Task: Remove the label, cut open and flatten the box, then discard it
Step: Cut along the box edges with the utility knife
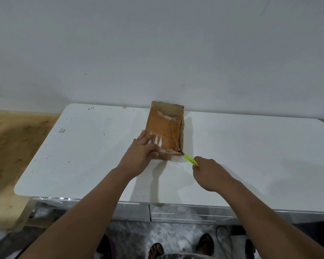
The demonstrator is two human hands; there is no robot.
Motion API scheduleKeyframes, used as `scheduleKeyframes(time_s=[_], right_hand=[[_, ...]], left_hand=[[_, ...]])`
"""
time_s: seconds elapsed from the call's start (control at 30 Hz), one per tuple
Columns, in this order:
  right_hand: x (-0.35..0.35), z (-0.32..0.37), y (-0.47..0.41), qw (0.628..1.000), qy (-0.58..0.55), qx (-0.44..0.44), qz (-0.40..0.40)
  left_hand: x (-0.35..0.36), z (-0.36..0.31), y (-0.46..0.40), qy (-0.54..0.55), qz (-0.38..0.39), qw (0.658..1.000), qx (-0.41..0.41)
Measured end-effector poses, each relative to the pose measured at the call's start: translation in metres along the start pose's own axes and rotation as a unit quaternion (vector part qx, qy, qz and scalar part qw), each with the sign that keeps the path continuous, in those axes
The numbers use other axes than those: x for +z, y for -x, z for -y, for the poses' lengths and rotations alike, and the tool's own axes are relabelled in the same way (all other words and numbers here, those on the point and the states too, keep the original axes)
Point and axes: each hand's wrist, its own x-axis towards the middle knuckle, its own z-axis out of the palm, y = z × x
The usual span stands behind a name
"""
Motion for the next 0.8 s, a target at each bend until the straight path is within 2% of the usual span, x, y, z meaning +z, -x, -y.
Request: scheduleKeyframes(time_s=[0.27, 0.4, 0.53, 0.63, 0.8], right_hand=[[0.044, -0.013, -0.006, 0.999, -0.016, 0.021, 0.041], [0.035, -0.024, -0.001, 0.998, -0.052, -0.028, 0.027], [0.024, -0.046, 0.011, 0.986, -0.148, -0.073, -0.002], [0.020, -0.053, 0.017, 0.954, -0.296, -0.048, -0.028], [0.016, -0.052, 0.007, 0.835, -0.533, 0.096, -0.103]], left_hand=[[0.001, 0.006, -0.002, 0.004, 0.012, 1.000, 0.015], [0.002, 0.010, -0.004, -0.010, 0.012, 1.000, 0.026], [0.003, 0.014, -0.006, -0.025, 0.008, 0.999, 0.036], [0.005, 0.014, -0.007, -0.023, -0.011, 0.999, 0.043], [0.008, -0.002, -0.004, -0.038, -0.005, 0.999, -0.030]])
